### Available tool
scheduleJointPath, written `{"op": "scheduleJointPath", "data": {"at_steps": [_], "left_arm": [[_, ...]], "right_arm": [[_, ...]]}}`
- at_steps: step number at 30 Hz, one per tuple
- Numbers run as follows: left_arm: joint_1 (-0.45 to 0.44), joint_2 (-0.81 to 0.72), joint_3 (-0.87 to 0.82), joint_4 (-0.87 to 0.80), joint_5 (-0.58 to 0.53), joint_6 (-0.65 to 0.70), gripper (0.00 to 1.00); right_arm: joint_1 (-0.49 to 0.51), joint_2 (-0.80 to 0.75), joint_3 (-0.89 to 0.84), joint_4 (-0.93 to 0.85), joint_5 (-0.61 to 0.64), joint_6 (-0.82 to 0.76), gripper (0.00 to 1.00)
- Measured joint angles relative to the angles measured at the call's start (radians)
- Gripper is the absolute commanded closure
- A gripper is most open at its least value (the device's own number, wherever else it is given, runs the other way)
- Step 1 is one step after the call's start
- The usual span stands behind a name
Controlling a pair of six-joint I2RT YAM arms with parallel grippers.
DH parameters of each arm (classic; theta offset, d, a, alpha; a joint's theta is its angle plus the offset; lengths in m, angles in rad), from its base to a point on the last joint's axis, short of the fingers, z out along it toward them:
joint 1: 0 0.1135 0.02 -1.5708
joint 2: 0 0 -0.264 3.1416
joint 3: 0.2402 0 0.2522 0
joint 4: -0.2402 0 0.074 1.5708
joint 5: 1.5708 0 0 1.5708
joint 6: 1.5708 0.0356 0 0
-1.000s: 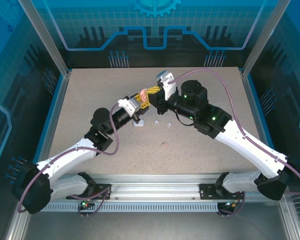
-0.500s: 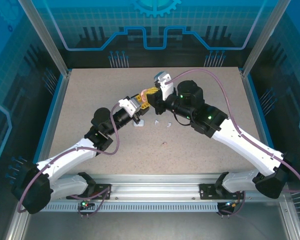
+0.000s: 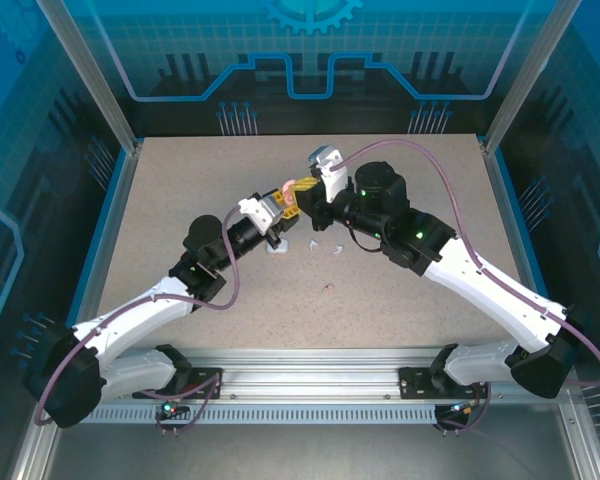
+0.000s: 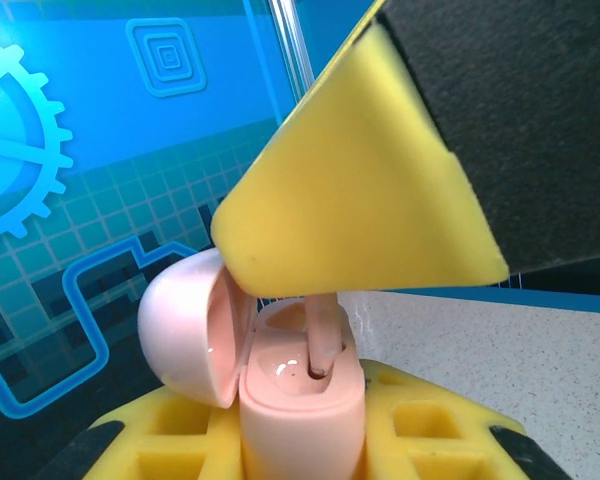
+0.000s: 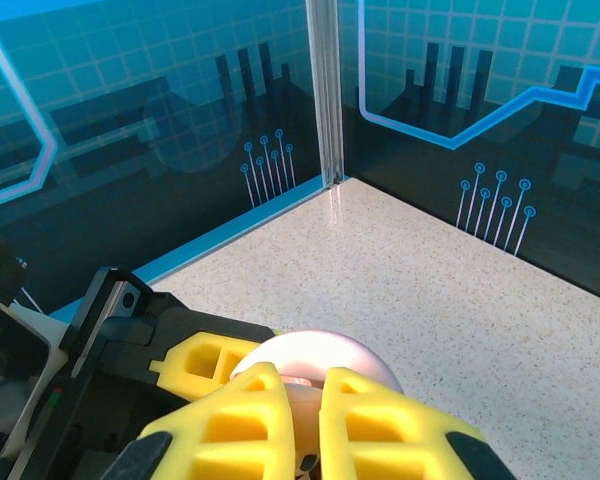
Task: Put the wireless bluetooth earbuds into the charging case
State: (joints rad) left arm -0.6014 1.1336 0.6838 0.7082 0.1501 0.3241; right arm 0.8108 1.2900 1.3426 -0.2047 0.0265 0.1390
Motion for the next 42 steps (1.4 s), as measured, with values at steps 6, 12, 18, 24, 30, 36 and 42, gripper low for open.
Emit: {"op": "scheduleJointPath", "data": {"at_steps": [6, 12, 18, 24, 30, 36, 42], "left_arm": [[0.000, 0.000, 0.000, -0.016, -0.011, -0.003, 1.00], [0.000, 0.000, 0.000, -0.031, -0.016, -0.007, 1.00], [0.000, 0.000, 0.002, -0.031, -0.015, -0.010, 1.00], [0.000, 0.010, 0.014, -0.033, -0.015, -0.010, 1.00], [0.000, 0.010, 0.015, -0.031, -0.015, -0.011, 1.00], [0.000, 0.010, 0.015, -0.023, -0.015, -0.019, 1.00], [0.000, 0.014, 0.015, -0.023, -0.015, -0.030, 1.00]], "right_arm": [[0.008, 0.036, 0.041, -0.041, 0.003, -0.048, 0.90], [0.015, 0.042, 0.042, -0.059, 0.017, -0.075, 0.88], [0.020, 0.044, 0.042, -0.074, 0.018, -0.085, 0.77], [0.023, 0.046, 0.052, -0.089, 0.018, -0.060, 0.55], [0.028, 0.047, 0.088, -0.101, 0.018, -0.026, 0.41], [0.026, 0.047, 0.133, -0.117, 0.030, 0.010, 0.36], [0.009, 0.046, 0.162, -0.126, 0.049, 0.055, 0.35]]}}
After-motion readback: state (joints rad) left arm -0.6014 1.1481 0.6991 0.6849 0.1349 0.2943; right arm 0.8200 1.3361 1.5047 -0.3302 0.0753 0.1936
